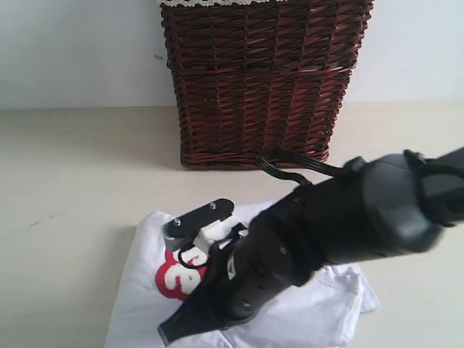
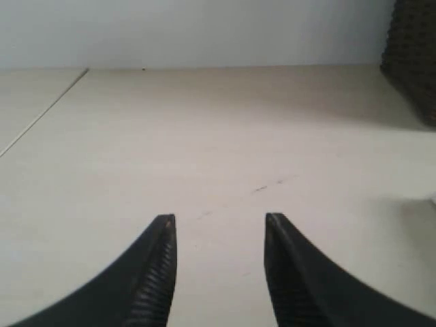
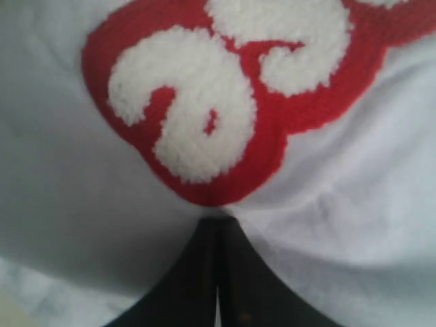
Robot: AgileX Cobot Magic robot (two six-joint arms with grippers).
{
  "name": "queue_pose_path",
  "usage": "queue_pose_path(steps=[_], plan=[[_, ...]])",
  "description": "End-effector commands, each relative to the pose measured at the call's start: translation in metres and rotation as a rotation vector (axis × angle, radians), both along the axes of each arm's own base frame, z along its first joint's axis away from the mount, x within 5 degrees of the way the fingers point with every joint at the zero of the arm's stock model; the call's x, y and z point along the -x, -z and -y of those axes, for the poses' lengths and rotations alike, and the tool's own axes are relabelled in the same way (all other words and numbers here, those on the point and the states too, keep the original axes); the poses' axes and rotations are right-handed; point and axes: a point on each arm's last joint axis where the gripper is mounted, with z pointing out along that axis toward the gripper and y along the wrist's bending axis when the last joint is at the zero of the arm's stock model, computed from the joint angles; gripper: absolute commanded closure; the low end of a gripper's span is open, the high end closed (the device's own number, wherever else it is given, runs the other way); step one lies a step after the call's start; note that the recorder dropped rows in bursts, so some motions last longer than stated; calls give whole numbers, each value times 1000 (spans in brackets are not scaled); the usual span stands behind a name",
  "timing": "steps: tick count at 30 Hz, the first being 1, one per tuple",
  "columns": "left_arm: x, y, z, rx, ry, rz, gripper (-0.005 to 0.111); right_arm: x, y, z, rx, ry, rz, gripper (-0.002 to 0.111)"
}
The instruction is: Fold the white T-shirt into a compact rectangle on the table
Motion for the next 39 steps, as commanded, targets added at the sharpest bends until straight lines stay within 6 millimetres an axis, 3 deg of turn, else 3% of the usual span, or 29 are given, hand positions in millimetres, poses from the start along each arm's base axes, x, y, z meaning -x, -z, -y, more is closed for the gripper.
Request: queue_pose_path(steps=[1,4,8,13,18,23,28,32,39], plan=[[0,-1,0,3,-1,16,65,-30,15,-7,63,5,-32,108],[0,-1,0,3,-1,16,65,-50,26,-1,130,33,-94,108],[0,-1,0,3,-1,16,65,-64,27,6,164,23,-82,108],[0,-1,0,3,-1,16,65,-78,19,13,178,38,-68,108],[0,-1,0,3,-1,16,65,-80,2,10,161,-28,-27,108],[0,-1,0,3,-1,16,65,-77,-48,12,76,-16,61,108],[0,-1,0,3,-1,16,65,-58,-127,25,-94,6,211,108],[0,-1,0,3,-1,16,65,-30,-178,52,-235,22,370,108],[0,-1,0,3,-1,16,65,39,-243,119,-483,64,654,108]])
